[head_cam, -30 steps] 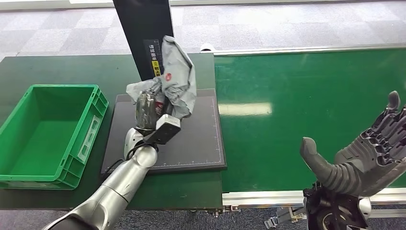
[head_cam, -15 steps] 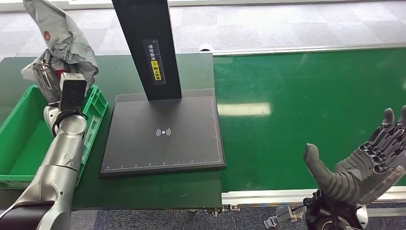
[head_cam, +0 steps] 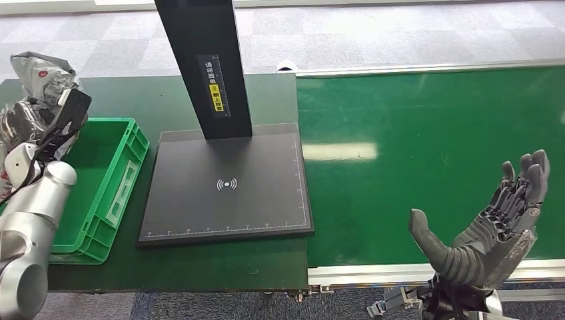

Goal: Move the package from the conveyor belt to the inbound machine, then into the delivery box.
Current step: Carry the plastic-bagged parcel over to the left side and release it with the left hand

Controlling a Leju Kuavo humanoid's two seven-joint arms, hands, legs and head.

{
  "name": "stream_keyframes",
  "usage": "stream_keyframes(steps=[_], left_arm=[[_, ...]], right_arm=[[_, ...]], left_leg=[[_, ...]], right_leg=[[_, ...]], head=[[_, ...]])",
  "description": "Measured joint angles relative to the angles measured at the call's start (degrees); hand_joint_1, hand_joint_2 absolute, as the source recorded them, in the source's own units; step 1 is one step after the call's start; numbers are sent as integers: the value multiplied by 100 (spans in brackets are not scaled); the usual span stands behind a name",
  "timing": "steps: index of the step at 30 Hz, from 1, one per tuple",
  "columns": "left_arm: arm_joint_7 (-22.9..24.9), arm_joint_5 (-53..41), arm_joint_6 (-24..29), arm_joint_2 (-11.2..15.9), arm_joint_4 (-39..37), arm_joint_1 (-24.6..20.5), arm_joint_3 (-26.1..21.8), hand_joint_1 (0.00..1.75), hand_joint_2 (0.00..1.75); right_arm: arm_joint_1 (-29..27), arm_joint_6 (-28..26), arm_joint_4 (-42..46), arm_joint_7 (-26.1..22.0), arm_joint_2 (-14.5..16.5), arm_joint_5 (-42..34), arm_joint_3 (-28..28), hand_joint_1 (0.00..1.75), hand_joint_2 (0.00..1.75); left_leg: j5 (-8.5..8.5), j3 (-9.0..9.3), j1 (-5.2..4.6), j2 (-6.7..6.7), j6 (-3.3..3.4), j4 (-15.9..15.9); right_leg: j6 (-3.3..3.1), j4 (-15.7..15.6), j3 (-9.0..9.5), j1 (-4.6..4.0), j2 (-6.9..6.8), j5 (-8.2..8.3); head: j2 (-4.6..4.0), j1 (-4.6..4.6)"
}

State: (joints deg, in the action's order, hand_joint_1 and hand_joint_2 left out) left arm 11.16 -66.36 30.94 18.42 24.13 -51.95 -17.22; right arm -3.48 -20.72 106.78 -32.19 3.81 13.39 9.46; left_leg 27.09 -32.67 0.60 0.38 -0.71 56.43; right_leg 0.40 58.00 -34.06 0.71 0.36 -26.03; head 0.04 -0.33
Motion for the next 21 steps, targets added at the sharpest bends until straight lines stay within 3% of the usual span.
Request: stream_keyframes(steps=[8, 18, 21], left_arm=[[571, -331, -575, 469, -412, 65, 49, 173, 175], [624, -367, -679, 599, -586, 132, 86, 169, 175], [623, -364, -685, 603, -602, 137, 87, 40, 175]], right_arm=[[-85, 240, -3, 126, 96, 88, -13, 0, 175], [-85, 288, -3, 166, 172, 155, -79, 0, 175], [-85, 289, -3, 168, 190, 158, -97, 0, 175]], left_leg=[[0, -5, -2, -3, 0, 0], [0, -5, -1, -7, 0, 0], [0, -5, -1, -7, 0, 0]], right_leg=[[0, -1, 3, 3, -3, 0], [0, -1, 1, 1, -4, 0], [0, -1, 1, 2, -4, 0]], head=[[1, 2], [0, 1], [1, 2]])
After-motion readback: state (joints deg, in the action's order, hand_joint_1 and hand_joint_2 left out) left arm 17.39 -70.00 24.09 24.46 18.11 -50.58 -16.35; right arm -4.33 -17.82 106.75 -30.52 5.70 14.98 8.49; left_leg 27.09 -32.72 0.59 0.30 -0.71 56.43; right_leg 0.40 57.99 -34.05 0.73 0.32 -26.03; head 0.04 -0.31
